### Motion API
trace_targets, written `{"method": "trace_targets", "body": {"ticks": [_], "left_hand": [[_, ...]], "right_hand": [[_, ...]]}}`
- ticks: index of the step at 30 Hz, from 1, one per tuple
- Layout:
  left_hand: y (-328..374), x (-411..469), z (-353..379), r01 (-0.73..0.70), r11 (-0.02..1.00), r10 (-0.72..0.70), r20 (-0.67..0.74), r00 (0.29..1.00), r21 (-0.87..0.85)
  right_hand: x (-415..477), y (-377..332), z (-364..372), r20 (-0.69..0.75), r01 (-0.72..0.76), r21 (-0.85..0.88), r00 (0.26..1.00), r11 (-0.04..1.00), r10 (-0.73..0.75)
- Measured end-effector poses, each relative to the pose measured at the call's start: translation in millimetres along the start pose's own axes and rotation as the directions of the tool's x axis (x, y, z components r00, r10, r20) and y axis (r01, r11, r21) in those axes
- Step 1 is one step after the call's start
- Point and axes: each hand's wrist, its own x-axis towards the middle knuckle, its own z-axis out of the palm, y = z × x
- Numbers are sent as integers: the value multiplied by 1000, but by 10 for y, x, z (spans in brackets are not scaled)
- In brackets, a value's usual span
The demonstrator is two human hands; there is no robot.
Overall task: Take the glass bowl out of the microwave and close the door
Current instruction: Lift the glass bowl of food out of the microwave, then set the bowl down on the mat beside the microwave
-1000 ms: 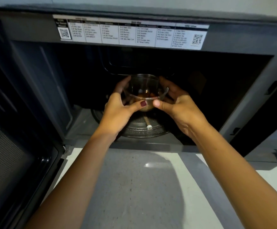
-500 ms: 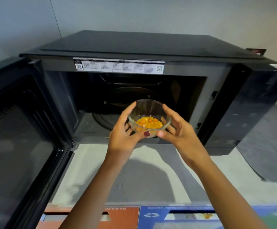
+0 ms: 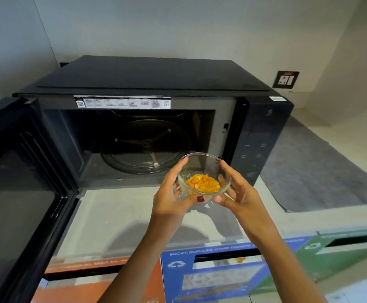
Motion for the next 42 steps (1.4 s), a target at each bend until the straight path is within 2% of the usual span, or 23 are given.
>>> {"method": "trace_targets", "body": {"ticks": [4,16,27,31,35,40,42], "left_hand": [[37,-58,226,-1,1000,0,36,999,11],[-12,-12,1095,-21,999,29,230,973,-38],[-219,482,2141,-56,997,74,388,919,-58],[-391,856,2490,-21,1000,24,384,923,-12],[-529,1205,2722,-67,993,24,391,920,95],[-760,1639,2979,33,996,-62,356,932,87],[-834,1778,3071,23,995,-53,337,940,93]], "right_hand": [[-173,7,-191,-46,-1,-30,999,1000,-1],[-578,59,-967,-233,-64,126,968,990,92],[-504,216,-1885,-375,-72,45,923,996,83],[-216,373,-2216,-374,-84,-5,924,996,76],[114,544,-2482,-393,-65,19,917,998,67],[532,776,-2786,-364,-95,-7,927,995,87],[680,853,-2890,-355,-117,5,928,993,112]]}}
